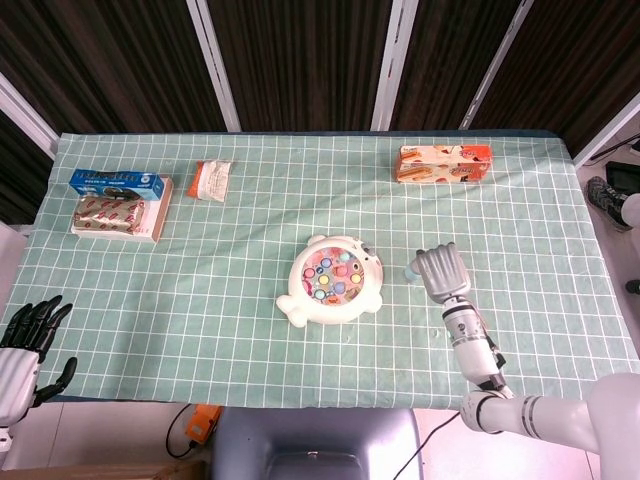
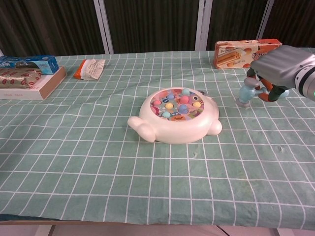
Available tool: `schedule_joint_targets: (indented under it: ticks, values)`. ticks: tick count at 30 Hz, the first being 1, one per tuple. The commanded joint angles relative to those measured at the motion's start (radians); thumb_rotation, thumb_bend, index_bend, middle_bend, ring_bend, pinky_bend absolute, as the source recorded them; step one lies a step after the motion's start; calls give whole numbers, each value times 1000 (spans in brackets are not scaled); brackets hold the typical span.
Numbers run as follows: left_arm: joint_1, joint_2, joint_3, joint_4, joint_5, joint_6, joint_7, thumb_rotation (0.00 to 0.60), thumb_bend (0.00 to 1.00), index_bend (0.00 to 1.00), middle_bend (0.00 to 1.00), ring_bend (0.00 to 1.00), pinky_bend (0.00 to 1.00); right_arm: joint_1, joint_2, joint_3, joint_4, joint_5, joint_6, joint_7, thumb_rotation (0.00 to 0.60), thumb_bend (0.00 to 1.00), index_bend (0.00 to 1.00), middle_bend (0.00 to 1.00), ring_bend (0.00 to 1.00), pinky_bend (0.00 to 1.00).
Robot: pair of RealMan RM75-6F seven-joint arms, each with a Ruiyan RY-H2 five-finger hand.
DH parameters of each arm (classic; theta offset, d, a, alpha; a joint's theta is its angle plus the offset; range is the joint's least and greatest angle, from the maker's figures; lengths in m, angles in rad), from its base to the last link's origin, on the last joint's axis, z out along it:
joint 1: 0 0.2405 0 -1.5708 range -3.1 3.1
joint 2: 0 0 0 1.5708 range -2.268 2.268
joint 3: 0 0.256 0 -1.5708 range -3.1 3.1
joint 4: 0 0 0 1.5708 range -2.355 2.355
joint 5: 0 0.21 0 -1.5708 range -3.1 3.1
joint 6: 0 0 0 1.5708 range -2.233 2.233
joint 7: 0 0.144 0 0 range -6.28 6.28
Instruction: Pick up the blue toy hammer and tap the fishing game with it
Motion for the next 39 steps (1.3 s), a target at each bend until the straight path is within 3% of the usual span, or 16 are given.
schedule_joint_targets:
  ticks: [1, 15, 29, 39]
  values:
    - [0, 1, 1, 0, 0, 0, -1, 600, 426, 0, 0, 0, 0, -11, -43, 16, 61, -5, -35, 22, 600, 575, 968, 721, 657, 713]
    - [1, 4, 3, -1, -3, -2, -2, 600, 426, 0, 0, 0, 0, -33, -108, 48, 169, -26, -95, 45, 600, 572, 957, 721, 655, 714]
    - [0, 6, 3, -4, -5, -7, 0, 600, 427, 0, 0, 0, 0, -50, -117, 69, 187, -28, -123, 33, 600, 572, 803, 713, 622, 693]
    - [0, 6, 3, -5, -6, -8, 3, 600, 431, 0, 0, 0, 0, -60, -104, 84, 177, -26, -136, 36, 600, 572, 708, 641, 613, 693]
